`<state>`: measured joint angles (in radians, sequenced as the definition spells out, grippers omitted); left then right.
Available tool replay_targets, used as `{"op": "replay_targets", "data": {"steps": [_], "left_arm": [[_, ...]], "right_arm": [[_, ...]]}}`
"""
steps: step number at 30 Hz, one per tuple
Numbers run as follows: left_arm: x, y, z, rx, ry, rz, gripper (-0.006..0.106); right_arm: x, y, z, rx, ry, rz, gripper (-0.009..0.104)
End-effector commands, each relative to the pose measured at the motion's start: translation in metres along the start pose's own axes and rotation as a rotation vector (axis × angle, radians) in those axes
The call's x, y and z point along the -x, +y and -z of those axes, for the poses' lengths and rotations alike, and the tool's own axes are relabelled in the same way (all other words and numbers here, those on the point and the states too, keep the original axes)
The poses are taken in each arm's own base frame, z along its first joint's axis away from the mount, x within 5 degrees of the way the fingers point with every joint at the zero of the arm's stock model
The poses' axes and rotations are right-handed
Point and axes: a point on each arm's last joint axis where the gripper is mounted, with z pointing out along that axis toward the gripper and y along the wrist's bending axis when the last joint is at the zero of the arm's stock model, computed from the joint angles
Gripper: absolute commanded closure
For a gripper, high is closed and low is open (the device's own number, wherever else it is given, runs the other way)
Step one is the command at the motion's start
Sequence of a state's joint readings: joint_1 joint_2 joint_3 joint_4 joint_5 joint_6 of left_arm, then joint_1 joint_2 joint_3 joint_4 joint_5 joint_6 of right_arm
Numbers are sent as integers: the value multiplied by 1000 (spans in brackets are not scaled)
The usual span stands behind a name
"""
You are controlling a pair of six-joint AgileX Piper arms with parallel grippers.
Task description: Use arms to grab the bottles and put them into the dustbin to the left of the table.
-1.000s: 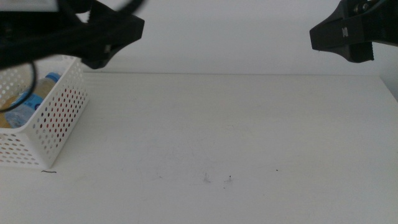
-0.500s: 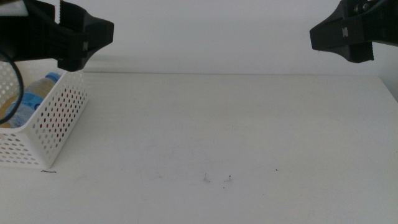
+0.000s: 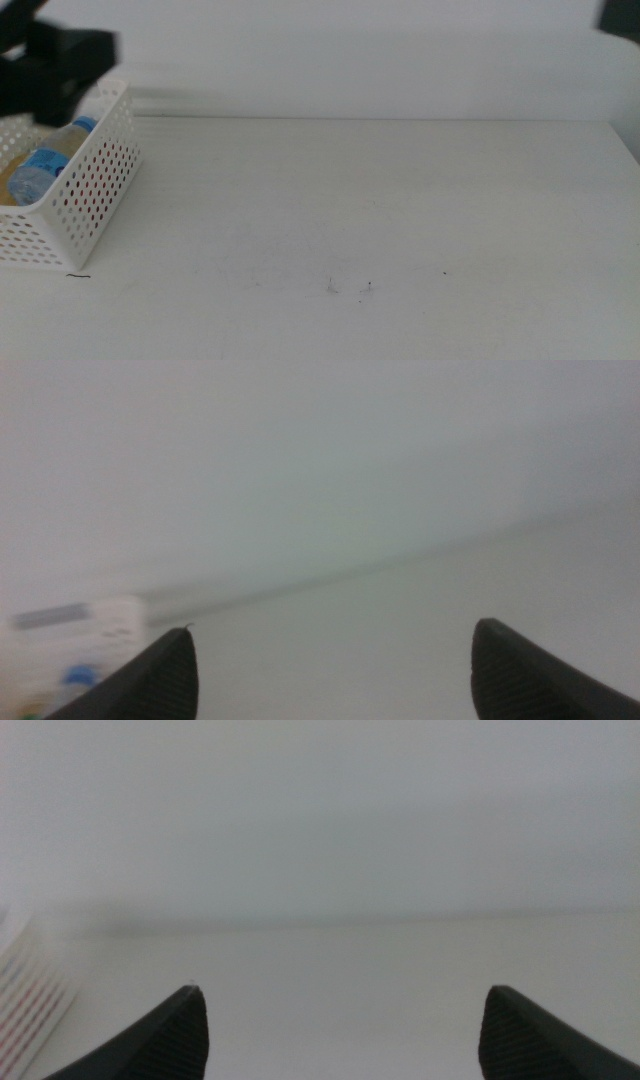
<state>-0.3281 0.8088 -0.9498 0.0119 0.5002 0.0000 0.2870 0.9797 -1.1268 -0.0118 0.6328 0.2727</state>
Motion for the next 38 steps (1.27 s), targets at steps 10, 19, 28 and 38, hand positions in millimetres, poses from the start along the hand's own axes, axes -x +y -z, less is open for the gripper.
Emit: {"op": "replay_targets", "data": {"steps": [10,19,28,38], "left_arm": [[-131,18,54,240,-251,235,7],[-209,16,49,300,-196,249,7],[-233,15,46,318,-184,190,7],[-232,15,46,319,-189,189,7]], "right_arm": [[-162,-60,43,-125,-158,-62,9],[-241,-78,53,-149,-258,41,9],[-265,-85,41,-173,-182,58,9],[-265,-85,41,-174,-182,60,9]]}}
